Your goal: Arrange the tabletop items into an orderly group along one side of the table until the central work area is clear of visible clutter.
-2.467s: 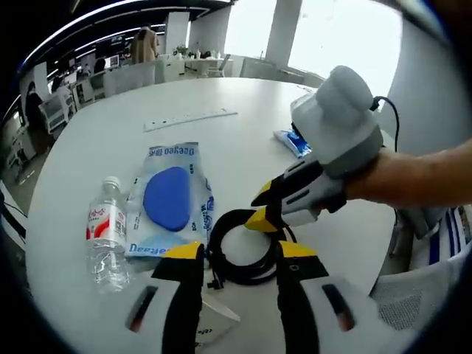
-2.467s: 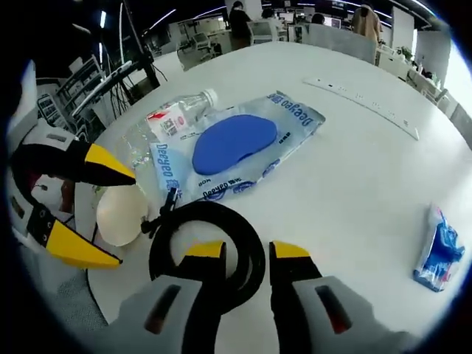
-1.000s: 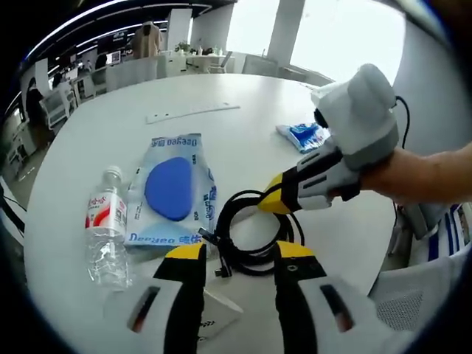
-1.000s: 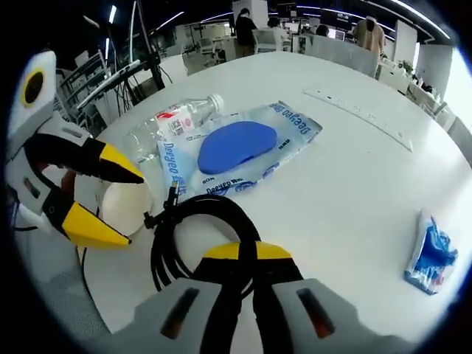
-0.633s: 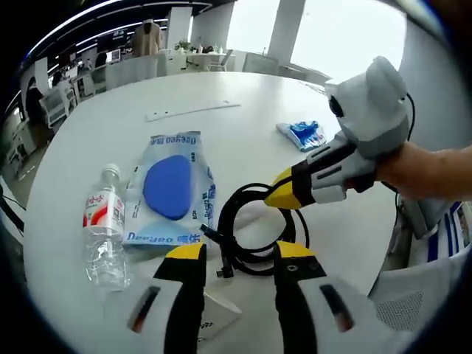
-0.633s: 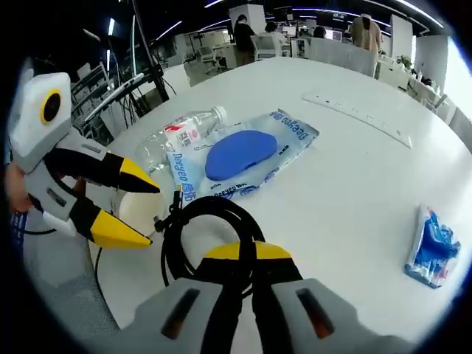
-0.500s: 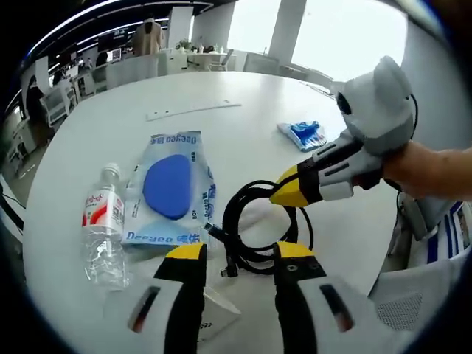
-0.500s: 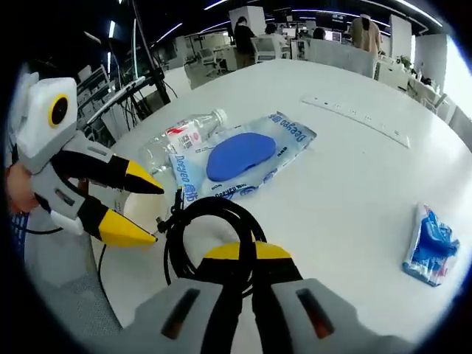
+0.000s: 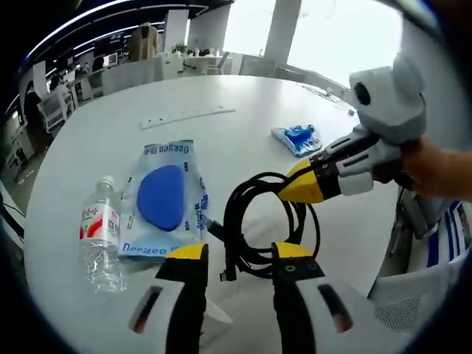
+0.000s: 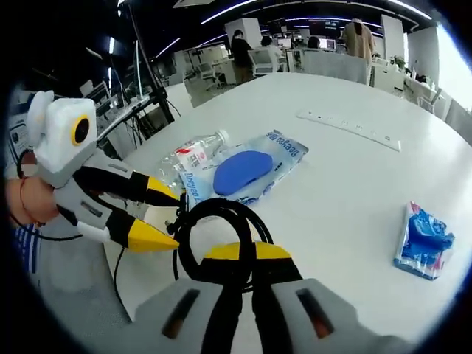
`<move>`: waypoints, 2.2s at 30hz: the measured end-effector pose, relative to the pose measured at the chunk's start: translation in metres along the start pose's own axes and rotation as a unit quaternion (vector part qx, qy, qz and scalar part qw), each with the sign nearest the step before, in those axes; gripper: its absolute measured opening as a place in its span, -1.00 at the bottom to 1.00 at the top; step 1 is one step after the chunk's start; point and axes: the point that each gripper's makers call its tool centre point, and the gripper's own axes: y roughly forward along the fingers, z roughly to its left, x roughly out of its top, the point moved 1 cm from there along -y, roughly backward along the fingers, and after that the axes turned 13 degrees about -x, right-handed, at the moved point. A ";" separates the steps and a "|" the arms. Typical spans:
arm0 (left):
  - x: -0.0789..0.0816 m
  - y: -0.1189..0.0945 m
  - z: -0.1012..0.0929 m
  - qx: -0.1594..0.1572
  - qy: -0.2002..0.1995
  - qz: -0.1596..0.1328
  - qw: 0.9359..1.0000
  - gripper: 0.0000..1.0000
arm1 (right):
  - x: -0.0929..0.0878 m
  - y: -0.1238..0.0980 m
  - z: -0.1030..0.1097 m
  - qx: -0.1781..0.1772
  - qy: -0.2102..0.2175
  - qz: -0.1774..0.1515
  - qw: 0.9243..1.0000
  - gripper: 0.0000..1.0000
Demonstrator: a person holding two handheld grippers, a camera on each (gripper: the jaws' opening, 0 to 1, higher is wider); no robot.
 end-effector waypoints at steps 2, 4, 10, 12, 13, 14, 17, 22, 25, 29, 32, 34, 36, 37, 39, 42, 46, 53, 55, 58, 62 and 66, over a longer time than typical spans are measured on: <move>0.003 0.000 -0.001 0.000 0.001 -0.001 1.000 -0.37 | 0.004 -0.005 -0.002 -0.001 0.005 -0.008 1.000 -1.00; 0.006 0.000 -0.002 -0.001 0.004 -0.003 1.000 -0.38 | 0.007 -0.010 -0.003 -0.003 0.010 -0.014 1.000 -1.00; 0.027 0.003 -0.010 -0.006 0.026 -0.012 1.000 -0.41 | 0.017 -0.026 -0.010 -0.011 0.018 -0.030 0.999 -1.00; 0.033 0.005 -0.014 -0.010 0.032 -0.014 0.999 -0.42 | 0.020 -0.031 -0.014 -0.016 0.024 -0.036 0.999 -1.00; 0.036 0.007 -0.016 -0.013 0.037 -0.014 0.999 -0.43 | 0.021 -0.033 -0.017 -0.019 0.028 -0.038 0.999 -1.00; 0.038 0.008 -0.017 -0.014 0.040 -0.014 0.999 -0.44 | 0.022 -0.036 -0.020 -0.022 0.032 -0.041 0.998 -1.00; 0.048 0.011 -0.024 -0.021 0.051 -0.017 0.998 -0.50 | 0.024 -0.044 -0.030 -0.032 0.041 -0.046 0.998 -1.00; 0.063 0.020 -0.038 -0.038 0.074 -0.015 0.996 -0.63 | 0.024 -0.058 -0.045 -0.048 0.059 -0.055 0.996 -1.00; 0.071 0.026 -0.047 -0.048 0.085 -0.013 0.995 -0.66 | 0.022 -0.064 -0.055 -0.058 0.067 -0.058 0.994 -1.00; 0.079 0.036 -0.059 -0.063 0.099 -0.008 0.993 -0.68 | 0.017 -0.074 -0.069 -0.070 0.082 -0.060 0.992 -1.00; 0.085 0.042 -0.068 -0.073 0.111 -0.003 0.991 -0.68 | 0.012 -0.082 -0.080 -0.081 0.092 -0.061 0.991 -1.00; 0.088 0.048 -0.075 -0.080 0.122 0.004 0.989 -0.68 | 0.009 -0.086 -0.086 -0.086 0.099 -0.060 0.990 -0.99; 0.091 0.054 -0.082 -0.084 0.131 0.008 0.988 -0.68 | 0.005 -0.090 -0.093 -0.091 0.105 -0.059 0.988 -0.99; 0.092 0.056 -0.085 -0.086 0.135 0.009 0.987 -0.68 | 0.003 -0.092 -0.096 -0.094 0.108 -0.059 0.988 -0.99; 0.094 0.062 -0.092 -0.092 0.142 0.012 0.986 -0.68 | -0.001 -0.096 -0.104 -0.099 0.115 -0.057 0.987 -0.99; 0.096 0.071 -0.102 -0.098 0.151 0.019 0.983 -0.68 | -0.008 -0.102 -0.114 -0.106 0.122 -0.052 0.985 -0.99; 0.098 0.080 -0.113 -0.105 0.160 0.025 0.981 -0.68 | -0.016 -0.107 -0.126 -0.113 0.128 -0.046 0.984 -0.98; 0.099 0.098 -0.124 -0.118 0.164 0.036 0.979 -0.68 | -0.026 -0.111 -0.141 -0.121 0.138 -0.035 0.982 -0.98; 0.101 0.103 -0.126 -0.120 0.164 0.036 0.978 -0.68 | -0.028 -0.112 -0.146 -0.123 0.140 -0.032 0.982 -0.98; 0.102 0.110 -0.128 -0.124 0.164 0.040 0.978 -0.68 | -0.032 -0.110 -0.153 -0.125 0.146 -0.026 0.981 -0.98; 0.100 0.118 -0.128 -0.126 0.161 0.048 0.978 -0.68 | -0.038 -0.106 -0.158 -0.124 0.154 -0.016 0.980 -0.98; 0.095 0.125 -0.126 -0.128 0.148 0.058 0.979 -0.68 | -0.043 -0.101 -0.160 -0.117 0.159 -0.002 0.980 -0.98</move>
